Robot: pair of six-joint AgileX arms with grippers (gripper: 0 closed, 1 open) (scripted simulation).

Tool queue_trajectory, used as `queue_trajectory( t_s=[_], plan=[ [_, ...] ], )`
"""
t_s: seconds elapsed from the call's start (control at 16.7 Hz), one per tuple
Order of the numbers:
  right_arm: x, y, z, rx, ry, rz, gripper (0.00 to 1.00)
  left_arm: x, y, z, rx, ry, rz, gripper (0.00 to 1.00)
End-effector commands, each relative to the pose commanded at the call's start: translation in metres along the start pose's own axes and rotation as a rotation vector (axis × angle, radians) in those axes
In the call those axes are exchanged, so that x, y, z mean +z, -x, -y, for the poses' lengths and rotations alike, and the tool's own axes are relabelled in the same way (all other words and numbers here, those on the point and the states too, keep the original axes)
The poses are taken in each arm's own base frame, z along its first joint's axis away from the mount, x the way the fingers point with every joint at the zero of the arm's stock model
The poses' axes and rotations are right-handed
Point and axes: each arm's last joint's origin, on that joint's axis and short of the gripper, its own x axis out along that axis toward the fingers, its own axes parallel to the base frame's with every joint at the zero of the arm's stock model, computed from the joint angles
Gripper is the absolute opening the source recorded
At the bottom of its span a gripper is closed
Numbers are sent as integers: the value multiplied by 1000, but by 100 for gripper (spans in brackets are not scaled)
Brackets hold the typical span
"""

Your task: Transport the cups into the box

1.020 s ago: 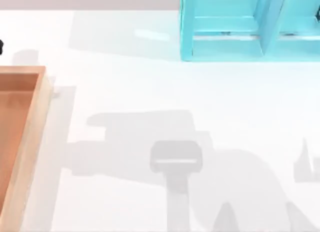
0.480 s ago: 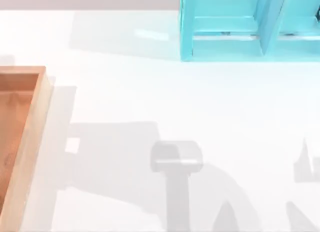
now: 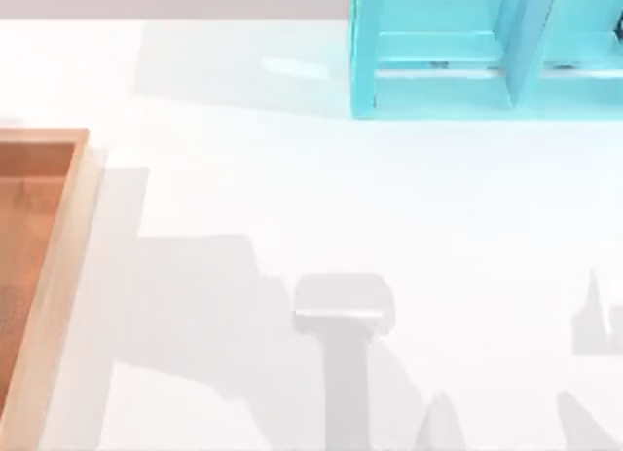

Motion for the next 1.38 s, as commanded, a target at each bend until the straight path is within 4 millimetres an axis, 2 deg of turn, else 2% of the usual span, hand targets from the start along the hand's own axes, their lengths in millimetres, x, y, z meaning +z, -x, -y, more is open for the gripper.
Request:
queue_trajectory(
  t_s=[0.18, 0.42, 1.2, 1.38],
  plan=[
    [0, 0, 0, 0, 0, 0, 100, -2, -20, -2, -3, 1, -5, 0],
    [0, 0, 0, 0, 0, 0, 100, -2, -22, -3, -3, 2, -6, 0],
    [0, 0, 0, 0, 0, 0, 100, -2, -22, -3, -3, 2, -6, 98],
    [0, 0, 0, 0, 0, 0, 100, -2, -22, -3, -3, 2, -6, 100]
  ],
)
